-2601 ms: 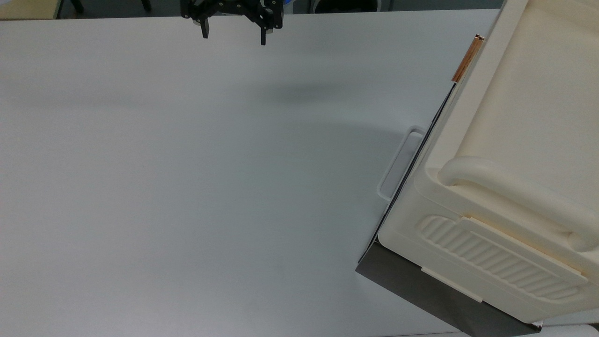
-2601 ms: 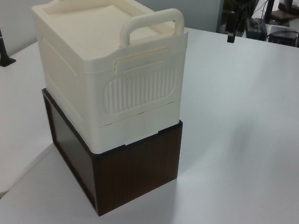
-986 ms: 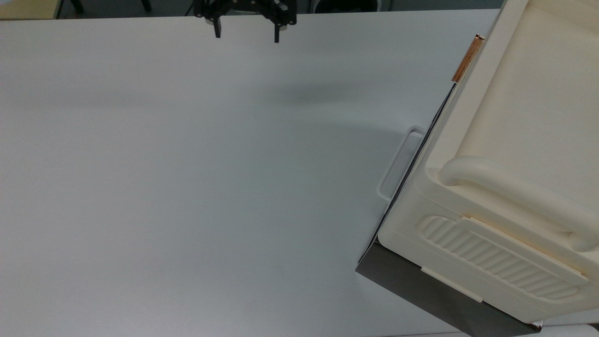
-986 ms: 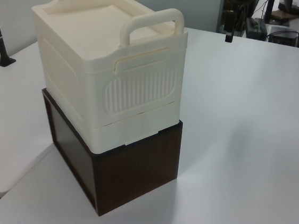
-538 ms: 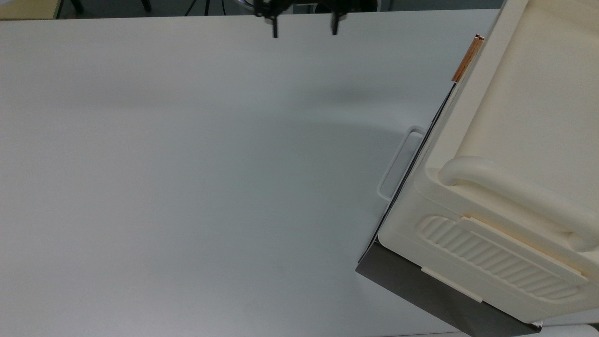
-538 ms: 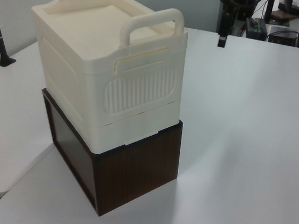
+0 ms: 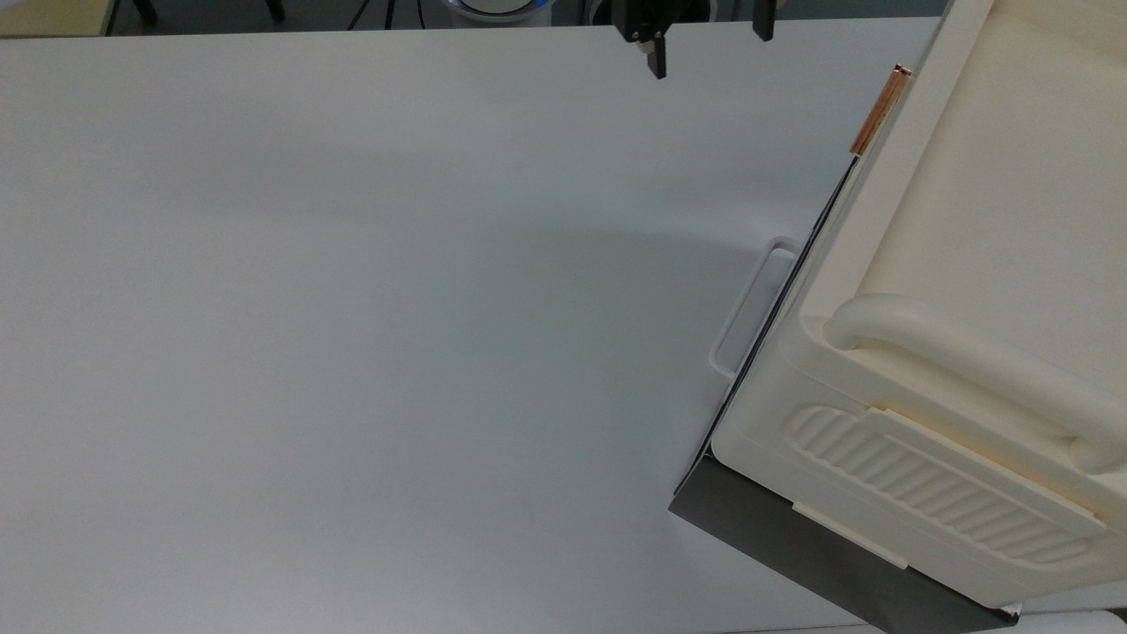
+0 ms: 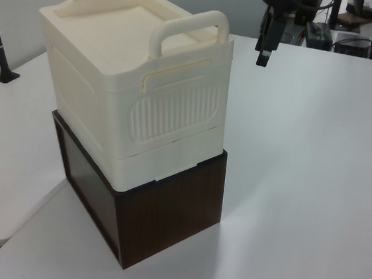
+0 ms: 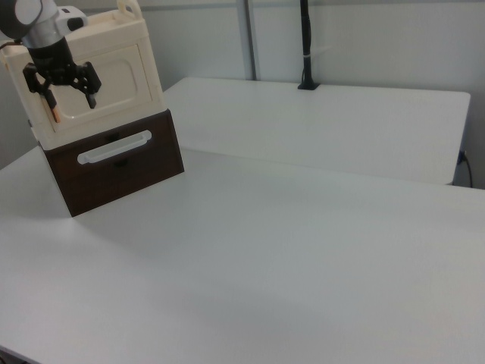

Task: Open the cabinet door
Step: 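Move the gripper toward the orange handle on the cabinet door edge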

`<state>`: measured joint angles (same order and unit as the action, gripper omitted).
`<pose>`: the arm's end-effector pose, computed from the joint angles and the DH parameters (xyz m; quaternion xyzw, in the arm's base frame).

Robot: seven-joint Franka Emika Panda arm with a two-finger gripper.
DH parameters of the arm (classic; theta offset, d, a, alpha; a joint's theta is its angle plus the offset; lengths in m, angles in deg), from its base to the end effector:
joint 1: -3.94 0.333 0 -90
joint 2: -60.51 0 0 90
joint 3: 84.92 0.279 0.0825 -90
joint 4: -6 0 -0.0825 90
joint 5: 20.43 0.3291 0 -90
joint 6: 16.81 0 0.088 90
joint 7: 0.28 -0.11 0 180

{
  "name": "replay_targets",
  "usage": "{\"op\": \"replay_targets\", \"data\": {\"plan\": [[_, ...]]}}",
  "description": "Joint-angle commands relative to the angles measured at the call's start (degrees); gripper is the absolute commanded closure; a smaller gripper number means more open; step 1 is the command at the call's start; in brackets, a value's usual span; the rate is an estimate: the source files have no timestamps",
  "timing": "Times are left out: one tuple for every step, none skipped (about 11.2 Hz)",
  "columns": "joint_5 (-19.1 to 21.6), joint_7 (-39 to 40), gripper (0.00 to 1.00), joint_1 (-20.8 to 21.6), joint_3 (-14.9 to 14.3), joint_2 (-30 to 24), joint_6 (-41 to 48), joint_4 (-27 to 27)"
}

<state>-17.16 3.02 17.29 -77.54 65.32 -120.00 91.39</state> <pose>0.5093 0.1947 0.5986 -0.9721 -0.2026 -0.1070 0.0505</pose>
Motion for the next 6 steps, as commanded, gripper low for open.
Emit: {"op": "replay_targets", "data": {"plan": [[0.96, 8.62, 0.00, 2.30, -0.17, 1.52, -2.01, -1.64], [1.04, 9.78, 0.00, 2.21, 0.35, 1.52, -2.01, -1.64], [1.04, 11.19, 0.00, 2.30, 0.71, 1.70, -2.19, -1.64], [0.96, 13.64, 0.00, 2.21, 2.19, 2.48, -3.06, -1.64], [1.04, 15.84, 0.00, 2.12, 2.81, 2.84, -5.76, -1.64], [1.22, 16.82, 0.00, 2.21, 2.99, 3.19, -7.88, -1.55]]}}
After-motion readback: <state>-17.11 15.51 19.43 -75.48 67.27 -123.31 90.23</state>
